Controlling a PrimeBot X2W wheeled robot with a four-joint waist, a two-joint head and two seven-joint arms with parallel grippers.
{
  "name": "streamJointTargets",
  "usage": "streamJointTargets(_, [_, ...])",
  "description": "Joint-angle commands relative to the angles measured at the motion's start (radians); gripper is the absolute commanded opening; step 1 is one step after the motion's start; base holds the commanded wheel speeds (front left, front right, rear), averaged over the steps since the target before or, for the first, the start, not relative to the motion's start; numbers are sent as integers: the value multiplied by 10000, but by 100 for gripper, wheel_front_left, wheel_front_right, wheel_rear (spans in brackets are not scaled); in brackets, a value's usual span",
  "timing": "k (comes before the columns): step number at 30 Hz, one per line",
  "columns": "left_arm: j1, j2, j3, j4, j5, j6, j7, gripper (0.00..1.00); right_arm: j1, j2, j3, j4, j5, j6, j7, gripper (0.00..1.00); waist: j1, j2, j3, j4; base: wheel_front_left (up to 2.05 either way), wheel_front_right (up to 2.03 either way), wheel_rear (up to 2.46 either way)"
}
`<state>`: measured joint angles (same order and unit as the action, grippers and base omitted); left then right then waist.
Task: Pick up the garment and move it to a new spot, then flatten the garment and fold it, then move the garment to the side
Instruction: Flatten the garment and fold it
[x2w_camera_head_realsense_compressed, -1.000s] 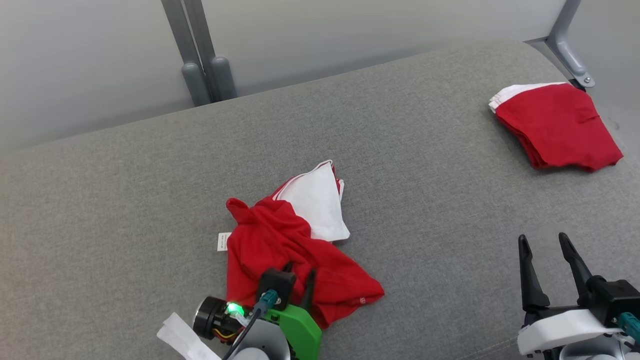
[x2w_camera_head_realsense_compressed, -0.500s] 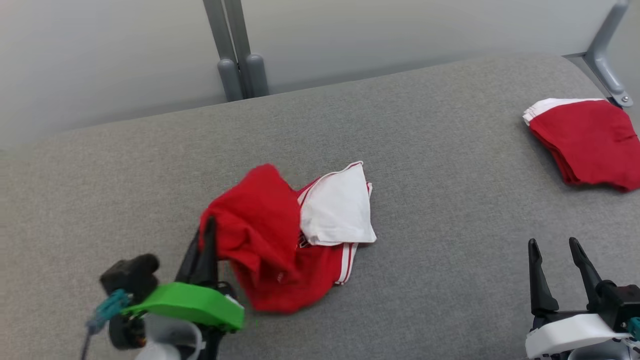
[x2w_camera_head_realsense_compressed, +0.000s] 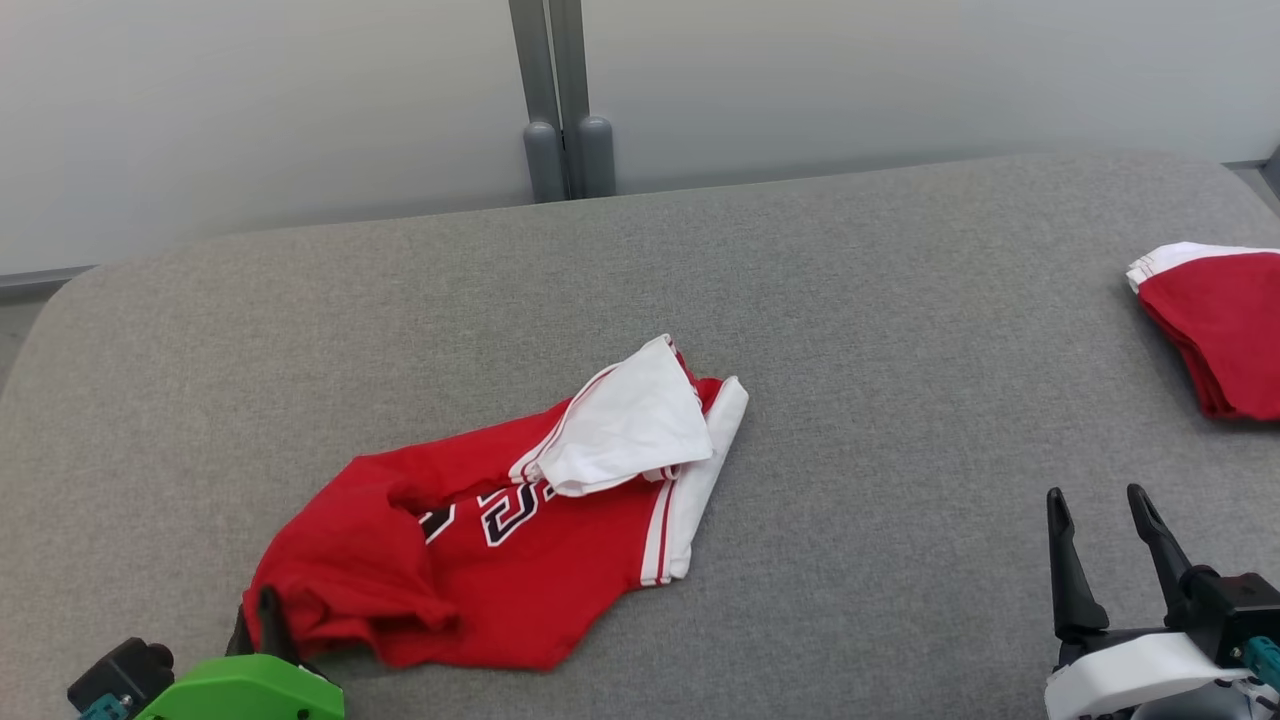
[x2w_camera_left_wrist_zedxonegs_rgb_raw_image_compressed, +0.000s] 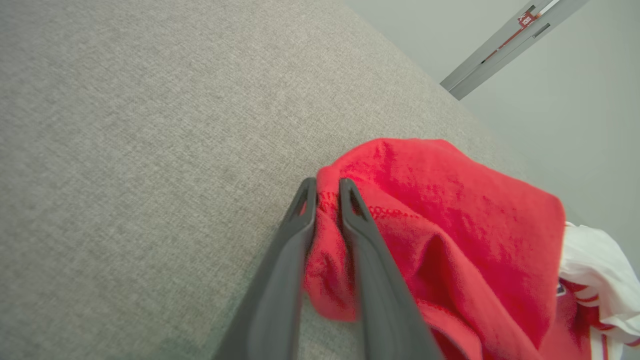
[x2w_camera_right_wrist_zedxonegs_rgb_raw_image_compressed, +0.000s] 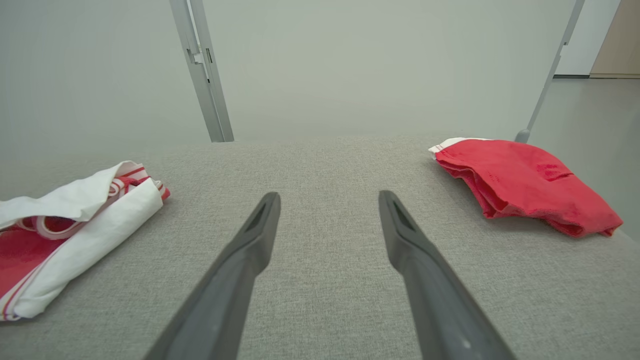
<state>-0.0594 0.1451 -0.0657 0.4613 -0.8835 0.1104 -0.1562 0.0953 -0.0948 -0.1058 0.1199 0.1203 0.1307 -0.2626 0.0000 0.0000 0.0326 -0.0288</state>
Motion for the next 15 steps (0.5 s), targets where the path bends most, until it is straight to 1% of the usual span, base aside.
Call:
streamJointTargets(1, [-105,139,-69,173,156,-47,-137,100,-39,-46,24,10,38,0,-30,100,0,0,-38,13,0,0,0])
streamJointTargets(3, [-118,462,-249,369,836,187,-504,100,-40,-58,63,7,59,0,-30,100,0,0,-42,-21,0,0,0])
streamJointTargets(4, [-39,548,-324,358,1141,401,-667,100,-22,-55,62,-1,69,0,-30,100,0,0,-47,-36,0,0,0])
streamJointTargets(6, [242,507,-323,-48,1554,803,-879,100,106,-41,41,-40,73,0,-30,100,0,0,-66,-67,0,0,0])
streamJointTargets(8, [518,515,-428,-689,1926,1051,-949,100,231,-33,-2,-58,66,0,-30,100,0,0,-77,-78,0,0,0])
streamJointTargets(9, [617,475,-501,-1021,1946,1109,-964,100,241,-33,-13,-63,70,0,-30,100,0,0,-70,-82,0,0,0])
streamJointTargets(13, [962,475,-1395,-2547,2573,1306,-308,100,215,-39,-31,-68,71,0,-30,100,0,0,-26,-113,0,0,0])
streamJointTargets(15, [993,495,-2060,-3216,2984,1381,215,100,127,-40,15,-68,58,0,-30,100,0,0,17,-177,0,0,0])
